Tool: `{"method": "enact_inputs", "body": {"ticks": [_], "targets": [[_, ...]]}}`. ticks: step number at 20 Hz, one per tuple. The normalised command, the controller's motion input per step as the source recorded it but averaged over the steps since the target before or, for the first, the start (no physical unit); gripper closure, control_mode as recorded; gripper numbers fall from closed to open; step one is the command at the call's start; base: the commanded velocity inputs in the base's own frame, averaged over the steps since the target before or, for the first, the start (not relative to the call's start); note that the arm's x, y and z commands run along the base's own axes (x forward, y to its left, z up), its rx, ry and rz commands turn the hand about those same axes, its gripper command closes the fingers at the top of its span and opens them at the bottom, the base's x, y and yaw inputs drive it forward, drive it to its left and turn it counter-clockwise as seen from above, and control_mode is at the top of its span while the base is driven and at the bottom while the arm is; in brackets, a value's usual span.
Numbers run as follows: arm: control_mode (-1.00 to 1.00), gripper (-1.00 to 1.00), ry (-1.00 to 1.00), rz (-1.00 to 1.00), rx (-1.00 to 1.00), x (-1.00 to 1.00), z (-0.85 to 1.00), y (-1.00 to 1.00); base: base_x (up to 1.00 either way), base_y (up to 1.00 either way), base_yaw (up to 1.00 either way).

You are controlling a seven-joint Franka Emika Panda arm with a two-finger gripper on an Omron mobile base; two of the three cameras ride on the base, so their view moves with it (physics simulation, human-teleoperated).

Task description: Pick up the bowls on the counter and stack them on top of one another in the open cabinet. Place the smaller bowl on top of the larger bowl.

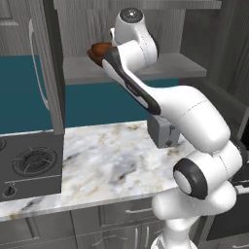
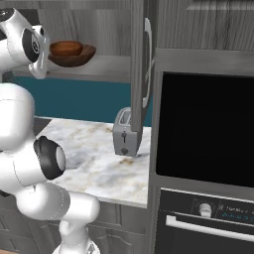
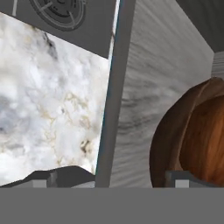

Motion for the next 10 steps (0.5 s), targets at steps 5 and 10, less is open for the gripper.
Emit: {"method": "enact_inputs", "body": {"ticks": [5,10], "targets": [[-1.00,-1.00,-0.04,0.00,0.00,-0.57,0.00,-0.03,0.00,0.00,0.00],[-1.00,-1.00,-0.16,0.00,0.00,-0.58,0.00,-0.09,0.00,0.00,0.00]]}}
